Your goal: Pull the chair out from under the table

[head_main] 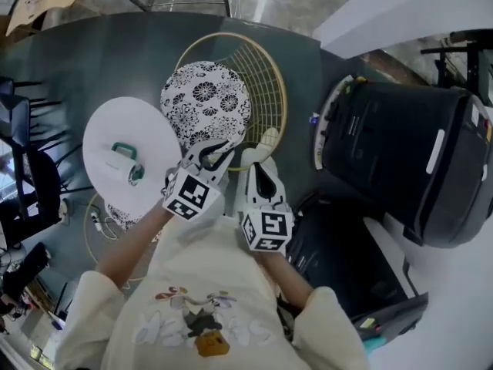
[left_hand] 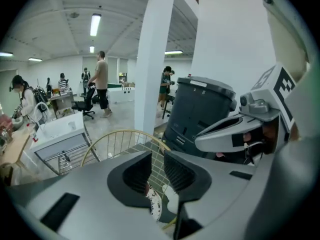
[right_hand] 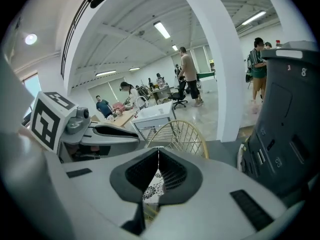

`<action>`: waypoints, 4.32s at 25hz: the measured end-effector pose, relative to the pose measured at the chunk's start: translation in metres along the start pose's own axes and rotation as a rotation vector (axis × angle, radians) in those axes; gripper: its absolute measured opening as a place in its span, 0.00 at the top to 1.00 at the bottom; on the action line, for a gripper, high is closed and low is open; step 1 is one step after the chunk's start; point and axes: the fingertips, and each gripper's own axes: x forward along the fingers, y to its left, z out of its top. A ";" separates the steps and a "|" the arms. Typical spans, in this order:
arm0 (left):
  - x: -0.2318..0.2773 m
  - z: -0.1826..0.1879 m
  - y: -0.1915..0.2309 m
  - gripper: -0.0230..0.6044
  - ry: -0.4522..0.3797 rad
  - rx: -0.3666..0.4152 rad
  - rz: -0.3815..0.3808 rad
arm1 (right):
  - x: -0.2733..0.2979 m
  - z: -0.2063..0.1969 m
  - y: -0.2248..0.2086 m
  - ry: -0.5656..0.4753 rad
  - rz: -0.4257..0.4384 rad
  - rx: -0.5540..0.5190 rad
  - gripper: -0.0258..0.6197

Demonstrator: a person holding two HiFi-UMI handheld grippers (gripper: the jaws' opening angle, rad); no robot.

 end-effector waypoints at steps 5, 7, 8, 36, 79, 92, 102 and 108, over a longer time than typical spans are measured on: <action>0.051 0.010 0.015 0.78 -0.026 0.039 -0.046 | 0.018 0.000 -0.024 0.031 0.029 -0.032 0.94; 0.075 0.010 0.022 0.78 -0.025 0.063 -0.062 | 0.029 -0.003 -0.032 0.033 0.047 -0.071 0.94; 0.087 0.008 0.023 0.77 -0.019 0.077 -0.070 | 0.034 -0.005 -0.036 0.037 0.053 -0.084 0.94; 0.214 -0.048 0.055 0.77 0.029 0.148 -0.101 | 0.115 -0.025 -0.081 0.031 0.075 -0.037 0.94; 0.275 -0.016 0.062 0.94 -0.063 0.378 -0.205 | 0.129 -0.016 -0.105 0.039 0.073 -0.019 0.94; 0.277 -0.015 0.063 0.94 -0.042 0.415 -0.233 | 0.127 -0.021 -0.110 0.036 0.061 0.007 0.94; 0.282 -0.011 0.061 0.94 -0.035 0.402 -0.217 | 0.123 -0.027 -0.114 0.040 0.053 0.026 0.94; 0.283 0.000 0.065 0.94 -0.059 0.384 -0.213 | 0.125 -0.015 -0.106 0.026 0.043 0.022 0.94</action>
